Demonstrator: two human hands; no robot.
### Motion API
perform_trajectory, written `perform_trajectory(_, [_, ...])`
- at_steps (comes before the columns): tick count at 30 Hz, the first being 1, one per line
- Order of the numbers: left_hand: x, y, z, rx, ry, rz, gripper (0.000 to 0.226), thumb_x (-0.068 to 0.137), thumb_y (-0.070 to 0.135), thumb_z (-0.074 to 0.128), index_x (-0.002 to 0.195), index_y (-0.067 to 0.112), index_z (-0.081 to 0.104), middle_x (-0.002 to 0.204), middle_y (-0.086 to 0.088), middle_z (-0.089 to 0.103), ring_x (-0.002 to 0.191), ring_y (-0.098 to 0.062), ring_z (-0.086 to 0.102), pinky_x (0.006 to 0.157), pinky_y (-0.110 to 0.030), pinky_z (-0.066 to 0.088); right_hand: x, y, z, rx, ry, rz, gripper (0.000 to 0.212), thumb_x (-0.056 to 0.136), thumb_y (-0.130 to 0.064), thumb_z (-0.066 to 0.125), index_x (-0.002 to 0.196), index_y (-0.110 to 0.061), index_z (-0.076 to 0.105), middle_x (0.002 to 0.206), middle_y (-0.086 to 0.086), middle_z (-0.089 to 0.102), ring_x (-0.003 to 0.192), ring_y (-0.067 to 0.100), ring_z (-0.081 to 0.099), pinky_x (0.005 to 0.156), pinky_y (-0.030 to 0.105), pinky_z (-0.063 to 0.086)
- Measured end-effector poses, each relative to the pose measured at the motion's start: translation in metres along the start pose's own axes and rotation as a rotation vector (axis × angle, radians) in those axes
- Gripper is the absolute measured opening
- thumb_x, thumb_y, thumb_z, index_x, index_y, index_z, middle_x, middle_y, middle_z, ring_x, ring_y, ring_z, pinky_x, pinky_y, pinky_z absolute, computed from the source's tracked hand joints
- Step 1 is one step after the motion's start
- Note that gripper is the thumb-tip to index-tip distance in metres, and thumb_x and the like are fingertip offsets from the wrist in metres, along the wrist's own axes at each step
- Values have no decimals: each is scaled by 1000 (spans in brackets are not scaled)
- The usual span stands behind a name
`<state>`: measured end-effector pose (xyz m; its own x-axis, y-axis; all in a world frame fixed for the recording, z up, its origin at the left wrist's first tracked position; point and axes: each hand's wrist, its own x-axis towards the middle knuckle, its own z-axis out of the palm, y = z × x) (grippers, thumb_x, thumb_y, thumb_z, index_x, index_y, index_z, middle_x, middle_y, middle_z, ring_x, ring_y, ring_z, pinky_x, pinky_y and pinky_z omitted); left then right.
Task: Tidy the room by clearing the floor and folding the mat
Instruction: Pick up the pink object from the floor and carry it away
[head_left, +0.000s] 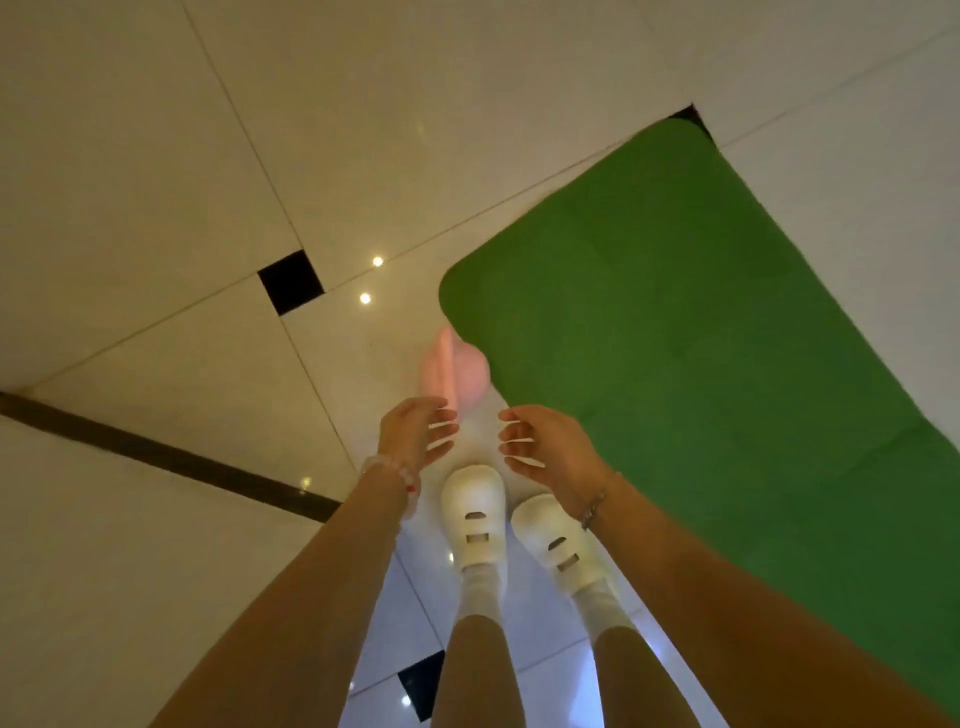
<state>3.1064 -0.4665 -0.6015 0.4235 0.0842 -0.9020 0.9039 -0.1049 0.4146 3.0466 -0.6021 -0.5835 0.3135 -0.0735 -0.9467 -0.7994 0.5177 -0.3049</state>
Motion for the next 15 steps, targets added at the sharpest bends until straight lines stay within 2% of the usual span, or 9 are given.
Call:
perform_trajectory(3, [59, -12, 1, 138, 28, 33, 9, 92, 6, 50, 100, 7, 54, 86, -6, 59, 79, -21, 57, 72, -31, 48, 54, 6, -2, 21, 11, 38, 17, 91, -17, 51, 80, -14, 63, 69, 1, 58, 65, 14, 57, 65, 25, 47])
perform_trajectory(6, [111, -25, 6, 317, 22, 69, 27, 90, 7, 52, 117, 9, 52, 110, -10, 53, 102, -26, 51, 89, -36, 43, 97, 10, -6, 32, 19, 36, 18, 91, -18, 51, 78, -15, 63, 69, 1, 59, 64, 14, 57, 64, 25, 47])
perform_trajectory(9, [142, -27, 19, 349, -34, 44, 41, 90, 15, 55, 129, 5, 46, 124, -12, 49, 115, -30, 48, 100, -43, 41, 124, 10, -9, 28, 39, 51, 19, 91, -18, 50, 77, -16, 62, 67, 0, 60, 63, 13, 57, 62, 24, 47])
perform_trajectory(11, [157, -29, 28, 321, -54, 24, 48, 89, 22, 58, 132, 4, 46, 121, -12, 54, 107, -29, 54, 96, -44, 44, 138, 10, -12, 15, 57, 58, 18, 91, -18, 51, 77, -17, 62, 64, -1, 60, 62, 12, 57, 61, 24, 47])
perform_trajectory(13, [167, -30, 33, 253, -76, 2, 46, 89, 25, 59, 128, 2, 49, 103, -10, 63, 85, -21, 61, 80, -36, 48, 146, 9, -15, 2, 68, 69, 18, 91, -18, 51, 76, -17, 61, 60, -3, 60, 61, 11, 57, 60, 23, 47])
perform_trajectory(15, [174, -30, 36, 234, -65, 9, 41, 89, 26, 59, 121, 1, 55, 85, -6, 65, 74, -18, 61, 69, -31, 49, 150, 8, -19, 4, 76, 77, 19, 92, -18, 49, 76, -17, 60, 60, -3, 59, 60, 11, 55, 61, 24, 46])
